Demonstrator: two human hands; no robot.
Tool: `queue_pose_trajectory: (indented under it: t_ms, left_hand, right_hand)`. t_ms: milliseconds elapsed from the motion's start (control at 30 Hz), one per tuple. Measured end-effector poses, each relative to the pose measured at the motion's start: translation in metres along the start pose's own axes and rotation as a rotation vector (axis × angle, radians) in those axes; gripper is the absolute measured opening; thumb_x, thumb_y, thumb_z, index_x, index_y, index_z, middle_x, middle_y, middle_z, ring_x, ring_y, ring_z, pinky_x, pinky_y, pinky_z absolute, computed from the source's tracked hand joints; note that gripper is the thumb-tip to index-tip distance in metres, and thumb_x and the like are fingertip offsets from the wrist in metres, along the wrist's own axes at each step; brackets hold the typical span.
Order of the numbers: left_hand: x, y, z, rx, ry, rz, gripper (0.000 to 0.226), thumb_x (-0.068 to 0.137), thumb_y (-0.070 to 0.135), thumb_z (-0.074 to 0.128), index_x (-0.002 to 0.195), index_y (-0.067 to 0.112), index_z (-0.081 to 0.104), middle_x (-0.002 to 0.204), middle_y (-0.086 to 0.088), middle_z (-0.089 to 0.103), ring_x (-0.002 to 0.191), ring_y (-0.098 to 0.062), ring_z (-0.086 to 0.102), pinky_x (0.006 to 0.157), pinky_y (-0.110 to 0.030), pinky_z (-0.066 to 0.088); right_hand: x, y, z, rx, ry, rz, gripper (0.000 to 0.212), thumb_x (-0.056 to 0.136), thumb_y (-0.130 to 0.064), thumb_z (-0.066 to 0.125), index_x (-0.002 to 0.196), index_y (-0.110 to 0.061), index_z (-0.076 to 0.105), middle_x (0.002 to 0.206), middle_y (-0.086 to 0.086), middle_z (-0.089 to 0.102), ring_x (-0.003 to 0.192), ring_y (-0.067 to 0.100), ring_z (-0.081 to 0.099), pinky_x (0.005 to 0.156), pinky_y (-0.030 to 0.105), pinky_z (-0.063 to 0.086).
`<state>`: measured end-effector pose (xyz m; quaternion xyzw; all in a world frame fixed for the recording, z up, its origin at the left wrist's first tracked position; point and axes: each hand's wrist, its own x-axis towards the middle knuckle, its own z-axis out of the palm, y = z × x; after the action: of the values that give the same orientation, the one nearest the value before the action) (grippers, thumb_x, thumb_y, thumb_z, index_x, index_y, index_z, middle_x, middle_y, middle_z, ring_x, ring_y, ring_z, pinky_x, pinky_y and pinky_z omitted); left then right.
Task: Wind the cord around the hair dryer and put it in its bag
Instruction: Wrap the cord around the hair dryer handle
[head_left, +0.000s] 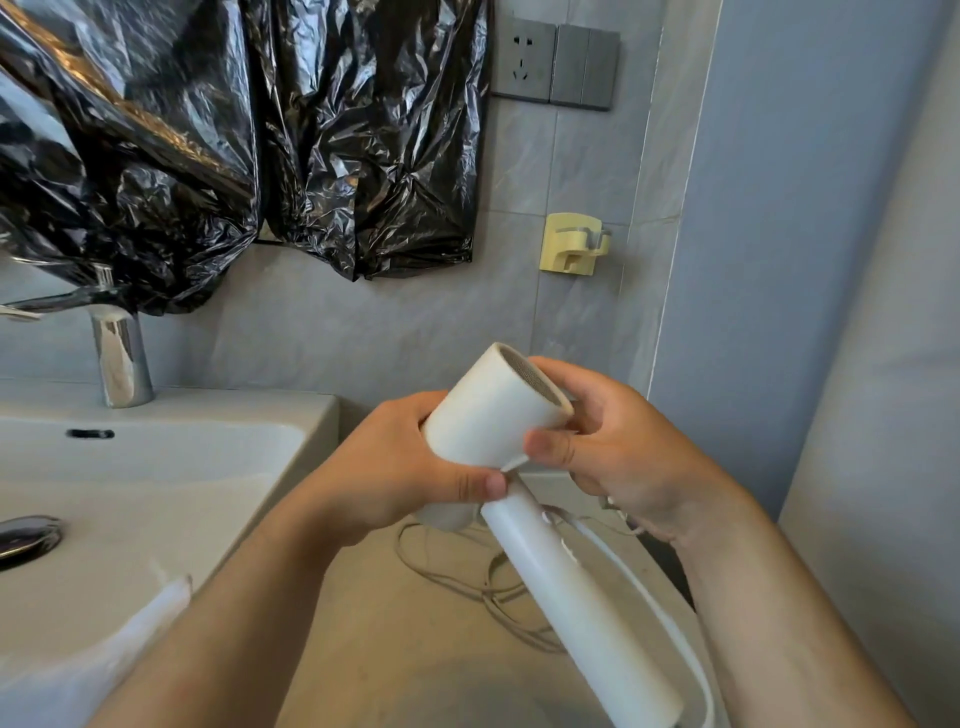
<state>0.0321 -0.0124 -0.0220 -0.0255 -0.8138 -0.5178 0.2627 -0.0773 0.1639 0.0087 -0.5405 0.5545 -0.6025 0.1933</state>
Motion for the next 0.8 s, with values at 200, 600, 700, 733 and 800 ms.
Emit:
queue_pose_trajectory:
  t_ms: [200, 600, 700, 733, 800]
  left_hand:
    - [0.0, 0.0, -0.002, -0.319, 0.025, -0.032, 0.052, 0.054, 0.032, 0.08, 0.101, 0.011, 0.072, 0.095, -0.012, 0.075, 0.082, -0.027, 0.071, 0.064, -0.036, 0.057]
    - [0.002, 0.003, 0.015, -0.383, 0.188, -0.249, 0.063, 0.058, 0.049, 0.078, 0.111, 0.015, 0.073, 0.107, -0.01, 0.075, 0.086, -0.022, 0.07, 0.065, -0.036, 0.055]
    - [0.002, 0.006, 0.021, -0.446, 0.288, -0.352, 0.047, 0.067, 0.05, 0.076, 0.103, 0.02, 0.075, 0.098, -0.004, 0.076, 0.082, -0.019, 0.071, 0.065, -0.039, 0.06]
    - [0.003, 0.007, 0.023, -0.479, 0.329, -0.376, 0.039, 0.071, 0.049, 0.075, 0.098, 0.021, 0.076, 0.096, -0.003, 0.076, 0.083, -0.02, 0.07, 0.068, -0.042, 0.06]
    - [0.004, 0.009, 0.026, -0.544, 0.409, -0.41, 0.033, 0.076, 0.049, 0.072, 0.094, 0.022, 0.076, 0.092, -0.005, 0.074, 0.081, -0.022, 0.07, 0.071, -0.043, 0.059]
  right_hand:
    - [0.006, 0.011, -0.006, 0.166, 0.052, 0.001, 0.058, 0.066, -0.033, 0.08, 0.12, -0.022, 0.061, 0.109, 0.012, 0.072, 0.056, 0.021, 0.059, 0.049, 0.025, 0.045]
    - [0.014, 0.022, 0.002, 0.288, 0.143, 0.031, 0.021, 0.091, -0.004, 0.049, 0.105, -0.013, 0.061, 0.077, -0.002, 0.073, 0.05, 0.003, 0.064, 0.04, 0.016, 0.045]
    - [0.015, 0.036, 0.008, 0.16, 0.315, -0.006, 0.023, 0.089, 0.003, 0.047, 0.093, -0.01, 0.065, 0.066, 0.008, 0.049, 0.041, 0.006, 0.037, 0.035, 0.016, 0.021]
    - [0.016, 0.038, 0.01, 0.123, 0.341, -0.008, 0.019, 0.082, 0.002, 0.05, 0.088, -0.009, 0.065, 0.063, 0.01, 0.043, 0.044, 0.009, 0.034, 0.038, 0.018, 0.02]
    - [0.017, 0.038, 0.011, 0.018, 0.311, 0.004, 0.021, 0.069, -0.001, 0.053, 0.083, -0.012, 0.064, 0.065, 0.009, 0.047, 0.05, 0.011, 0.036, 0.041, 0.019, 0.023]
